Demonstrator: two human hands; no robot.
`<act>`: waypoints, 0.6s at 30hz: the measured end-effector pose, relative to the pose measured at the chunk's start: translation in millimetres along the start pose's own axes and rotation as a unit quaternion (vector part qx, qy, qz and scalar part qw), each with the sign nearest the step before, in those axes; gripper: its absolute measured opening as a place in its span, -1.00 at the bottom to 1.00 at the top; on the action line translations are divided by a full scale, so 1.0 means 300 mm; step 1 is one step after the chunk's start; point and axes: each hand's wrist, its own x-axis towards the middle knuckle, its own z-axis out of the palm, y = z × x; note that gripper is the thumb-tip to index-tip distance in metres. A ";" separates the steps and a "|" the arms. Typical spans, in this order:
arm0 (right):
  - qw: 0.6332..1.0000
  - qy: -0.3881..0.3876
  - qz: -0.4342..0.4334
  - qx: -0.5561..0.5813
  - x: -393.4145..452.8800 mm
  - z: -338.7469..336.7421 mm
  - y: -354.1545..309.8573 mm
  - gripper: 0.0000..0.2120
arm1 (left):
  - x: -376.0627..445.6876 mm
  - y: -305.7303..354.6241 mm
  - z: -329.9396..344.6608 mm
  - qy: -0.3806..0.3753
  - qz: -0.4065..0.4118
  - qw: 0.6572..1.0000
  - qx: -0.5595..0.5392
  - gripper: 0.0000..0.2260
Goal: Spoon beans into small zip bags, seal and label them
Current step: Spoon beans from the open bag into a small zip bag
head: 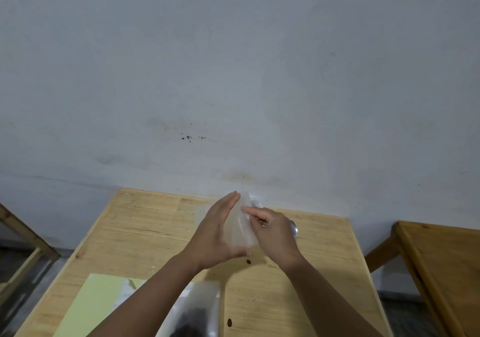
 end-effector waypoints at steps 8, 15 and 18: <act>0.991 -0.085 0.045 0.094 0.000 0.025 0.017 -0.75 | -0.013 -0.050 -0.007 0.009 0.032 0.997 0.075 0.03; 0.985 -0.133 0.044 0.102 0.019 0.022 0.052 -0.64 | -0.018 -0.053 0.018 0.046 0.024 0.997 0.050 -0.04; 0.986 -0.147 0.032 0.071 0.025 0.021 0.065 -0.65 | -0.005 -0.039 0.046 0.048 0.019 0.998 0.032 0.02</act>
